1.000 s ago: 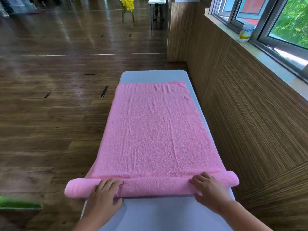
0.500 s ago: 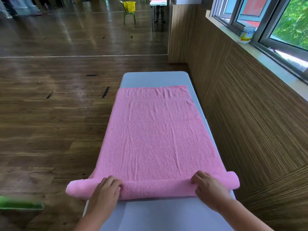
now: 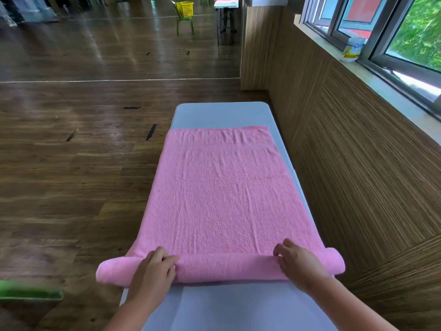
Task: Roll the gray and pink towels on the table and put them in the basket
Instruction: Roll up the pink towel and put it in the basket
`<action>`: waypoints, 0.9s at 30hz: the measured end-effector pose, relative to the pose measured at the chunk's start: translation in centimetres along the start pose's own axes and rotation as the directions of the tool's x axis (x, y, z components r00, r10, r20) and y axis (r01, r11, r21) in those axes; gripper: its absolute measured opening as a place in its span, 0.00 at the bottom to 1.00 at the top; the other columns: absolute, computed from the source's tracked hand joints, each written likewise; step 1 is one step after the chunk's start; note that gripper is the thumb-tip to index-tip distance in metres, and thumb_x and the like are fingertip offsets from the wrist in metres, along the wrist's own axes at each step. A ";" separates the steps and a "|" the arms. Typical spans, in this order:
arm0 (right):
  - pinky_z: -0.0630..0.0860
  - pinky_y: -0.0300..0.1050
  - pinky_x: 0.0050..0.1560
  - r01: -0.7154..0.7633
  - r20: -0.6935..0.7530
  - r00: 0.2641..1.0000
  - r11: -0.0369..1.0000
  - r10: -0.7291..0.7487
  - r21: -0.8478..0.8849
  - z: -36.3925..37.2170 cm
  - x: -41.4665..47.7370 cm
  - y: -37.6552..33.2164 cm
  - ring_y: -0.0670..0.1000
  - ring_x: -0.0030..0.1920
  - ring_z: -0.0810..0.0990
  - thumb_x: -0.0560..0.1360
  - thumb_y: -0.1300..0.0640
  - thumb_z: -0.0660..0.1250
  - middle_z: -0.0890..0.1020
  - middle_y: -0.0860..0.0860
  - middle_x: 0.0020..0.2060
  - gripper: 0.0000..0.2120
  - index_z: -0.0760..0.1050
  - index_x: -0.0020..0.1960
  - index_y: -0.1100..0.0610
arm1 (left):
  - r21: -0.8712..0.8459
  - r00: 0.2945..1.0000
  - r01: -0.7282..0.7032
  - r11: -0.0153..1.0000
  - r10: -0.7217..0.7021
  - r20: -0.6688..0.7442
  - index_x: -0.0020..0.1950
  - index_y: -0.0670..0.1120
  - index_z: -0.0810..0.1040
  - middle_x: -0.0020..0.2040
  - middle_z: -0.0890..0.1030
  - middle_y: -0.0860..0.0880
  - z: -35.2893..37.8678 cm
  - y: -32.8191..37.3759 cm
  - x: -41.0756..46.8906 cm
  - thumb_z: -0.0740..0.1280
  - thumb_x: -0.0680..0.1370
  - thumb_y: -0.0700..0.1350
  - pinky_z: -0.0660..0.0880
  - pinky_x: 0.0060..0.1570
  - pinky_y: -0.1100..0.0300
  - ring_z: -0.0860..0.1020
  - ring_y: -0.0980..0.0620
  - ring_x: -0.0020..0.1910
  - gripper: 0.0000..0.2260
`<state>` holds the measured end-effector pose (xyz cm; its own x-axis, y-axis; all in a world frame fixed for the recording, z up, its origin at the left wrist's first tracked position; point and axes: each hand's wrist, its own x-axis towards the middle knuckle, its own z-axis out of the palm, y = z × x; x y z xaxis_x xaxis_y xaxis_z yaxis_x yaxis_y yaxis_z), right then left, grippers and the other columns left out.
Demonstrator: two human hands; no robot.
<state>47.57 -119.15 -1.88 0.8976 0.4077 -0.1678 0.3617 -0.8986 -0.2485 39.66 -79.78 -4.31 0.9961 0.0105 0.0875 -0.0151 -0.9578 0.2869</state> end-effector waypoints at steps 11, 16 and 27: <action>0.63 0.37 0.40 0.084 0.052 0.995 0.994 -0.081 -0.068 0.5 -0.5 0.6 0.47 0.51 0.67 0.73 0.49 0.63 0.78 0.42 0.50 0.14 0.76 0.58 0.48 | 0.144 0.983 -0.083 0.986 0.058 0.173 0.43 0.58 0.79 0.42 0.77 0.64 0.0 0.2 -0.5 0.66 0.63 0.53 0.67 0.39 0.60 0.71 0.56 0.45 0.09; 0.72 0.42 0.42 0.071 0.024 0.997 0.997 -0.071 0.003 -0.2 0.1 1.0 0.46 0.49 0.71 0.77 0.48 0.61 0.76 0.43 0.47 0.12 0.81 0.53 0.48 | 0.159 0.994 -0.101 0.982 0.091 0.066 0.34 0.54 0.76 0.37 0.70 0.58 -0.3 0.2 -0.3 0.62 0.66 0.53 0.66 0.34 0.57 0.71 0.52 0.41 0.06; 0.72 0.38 0.38 0.082 -0.044 0.995 0.994 -0.085 -0.069 1.0 -0.1 0.7 0.49 0.49 0.72 0.72 0.51 0.68 0.81 0.42 0.50 0.13 0.79 0.56 0.48 | 0.127 0.989 -0.049 0.991 0.030 0.148 0.57 0.60 0.80 0.51 0.78 0.63 0.2 0.1 -0.6 0.75 0.63 0.54 0.72 0.43 0.58 0.73 0.56 0.50 0.22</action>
<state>47.47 -119.61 -2.99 0.8736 0.4754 -0.1041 0.4507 -0.8711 -0.1952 39.12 -79.92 -4.49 0.9971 -0.0608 -0.0458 -0.0528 -0.9859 0.1588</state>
